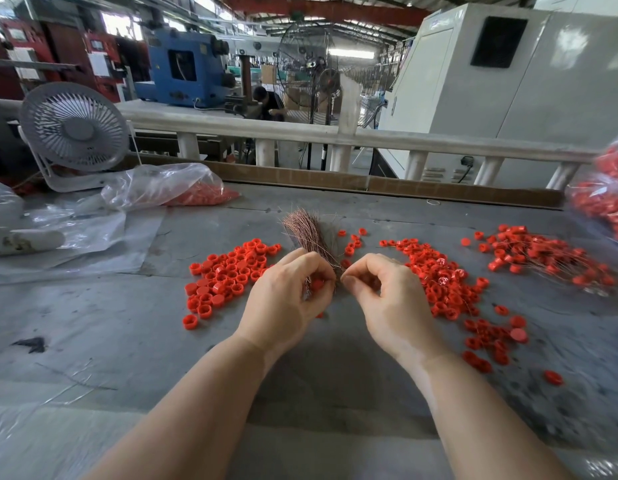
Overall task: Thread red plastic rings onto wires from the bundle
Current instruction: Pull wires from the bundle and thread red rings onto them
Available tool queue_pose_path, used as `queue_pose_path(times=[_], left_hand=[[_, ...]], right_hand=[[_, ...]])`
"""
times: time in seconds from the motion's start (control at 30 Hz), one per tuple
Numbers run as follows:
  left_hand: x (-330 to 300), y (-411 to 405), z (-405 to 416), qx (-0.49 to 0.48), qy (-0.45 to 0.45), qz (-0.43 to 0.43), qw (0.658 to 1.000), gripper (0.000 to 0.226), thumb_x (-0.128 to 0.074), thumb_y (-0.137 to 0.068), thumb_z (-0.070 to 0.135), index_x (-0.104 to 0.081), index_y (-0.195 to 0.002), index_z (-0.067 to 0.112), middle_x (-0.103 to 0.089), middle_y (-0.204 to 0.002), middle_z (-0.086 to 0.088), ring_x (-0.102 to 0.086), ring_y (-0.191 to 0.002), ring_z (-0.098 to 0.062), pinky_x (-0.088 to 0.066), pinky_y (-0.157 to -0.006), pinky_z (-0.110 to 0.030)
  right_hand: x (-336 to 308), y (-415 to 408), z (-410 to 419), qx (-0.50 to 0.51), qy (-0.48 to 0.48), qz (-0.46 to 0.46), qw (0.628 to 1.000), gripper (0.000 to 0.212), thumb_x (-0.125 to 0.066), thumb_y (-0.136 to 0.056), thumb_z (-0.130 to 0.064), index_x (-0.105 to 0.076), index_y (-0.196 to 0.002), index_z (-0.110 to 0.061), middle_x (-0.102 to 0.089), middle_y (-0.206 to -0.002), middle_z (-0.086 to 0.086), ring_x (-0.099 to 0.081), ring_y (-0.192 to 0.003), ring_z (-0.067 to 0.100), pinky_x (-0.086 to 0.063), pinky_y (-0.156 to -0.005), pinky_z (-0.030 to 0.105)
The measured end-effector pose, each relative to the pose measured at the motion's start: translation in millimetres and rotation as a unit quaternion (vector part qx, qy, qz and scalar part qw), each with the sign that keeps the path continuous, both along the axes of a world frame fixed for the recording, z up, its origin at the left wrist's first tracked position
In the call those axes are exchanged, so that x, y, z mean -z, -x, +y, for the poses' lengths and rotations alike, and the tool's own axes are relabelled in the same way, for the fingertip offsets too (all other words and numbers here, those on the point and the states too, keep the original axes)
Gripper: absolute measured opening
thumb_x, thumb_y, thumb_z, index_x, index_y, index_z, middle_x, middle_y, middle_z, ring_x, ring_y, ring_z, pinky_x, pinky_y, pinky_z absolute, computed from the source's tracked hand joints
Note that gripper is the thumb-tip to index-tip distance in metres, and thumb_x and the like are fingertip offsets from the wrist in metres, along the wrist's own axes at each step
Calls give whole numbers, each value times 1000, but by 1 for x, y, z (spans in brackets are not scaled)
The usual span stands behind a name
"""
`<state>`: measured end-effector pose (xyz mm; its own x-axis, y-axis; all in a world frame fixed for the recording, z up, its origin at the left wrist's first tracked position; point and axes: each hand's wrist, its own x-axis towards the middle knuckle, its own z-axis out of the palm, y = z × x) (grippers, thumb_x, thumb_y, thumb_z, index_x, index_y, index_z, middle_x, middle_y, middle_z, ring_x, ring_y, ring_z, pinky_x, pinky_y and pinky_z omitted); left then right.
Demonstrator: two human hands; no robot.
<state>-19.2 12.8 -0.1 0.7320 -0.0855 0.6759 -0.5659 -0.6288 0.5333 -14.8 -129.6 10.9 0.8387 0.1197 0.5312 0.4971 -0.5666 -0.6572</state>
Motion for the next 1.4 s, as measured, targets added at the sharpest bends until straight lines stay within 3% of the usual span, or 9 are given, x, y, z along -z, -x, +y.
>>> queue_pose_path(times=[0.33, 0.5, 0.63, 0.83, 1.4], left_hand=[[1, 0, -1, -8, 11, -8, 1000, 6, -63, -72, 10, -63, -76, 15, -48, -69, 18, -48, -66, 8, -35, -57, -7], [0, -1, -2, -7, 46, -9, 999, 16, -67, -69, -4, -63, -73, 11, -48, -67, 18, -47, -65, 13, -33, -61, -2], [-4, -1, -2, 16, 114, 89, 989, 35, -66, -75, -3, -58, -66, 30, -56, -61, 15, -46, -54, 1, -38, -58, -8], [-6, 0, -2, 30, 162, 138, 977, 32, -68, -78, 1, -62, -67, 31, -61, -64, 16, -47, -55, 1, -41, -59, -10], [-7, 2, -2, 10, 118, 132, 984, 28, -68, -74, 0, -62, -68, 27, -58, -65, 14, -47, -55, -1, -38, -58, -9]], right_hand=[[0, 0, 0, -7, -10, -1, 1000, 23, -66, -82, -8, -58, -71, -26, -50, -64, -16, -45, -69, 12, -43, -76, 50], [0, 1, 0, -21, -9, -36, 999, 17, -67, -80, -5, -63, -73, -20, -51, -67, -15, -47, -69, 13, -43, -73, 47], [0, 1, 0, -14, 1, -72, 997, 13, -66, -78, -5, -64, -72, -16, -48, -64, -18, -46, -68, 11, -43, -71, 44], [0, 1, -2, 8, 9, -102, 995, 16, -67, -77, -4, -62, -70, -17, -45, -64, -20, -46, -68, 12, -43, -71, 47], [1, 2, -1, 20, 48, -123, 991, 18, -70, -73, -2, -63, -67, -17, -40, -59, -22, -42, -65, 10, -41, -67, 39]])
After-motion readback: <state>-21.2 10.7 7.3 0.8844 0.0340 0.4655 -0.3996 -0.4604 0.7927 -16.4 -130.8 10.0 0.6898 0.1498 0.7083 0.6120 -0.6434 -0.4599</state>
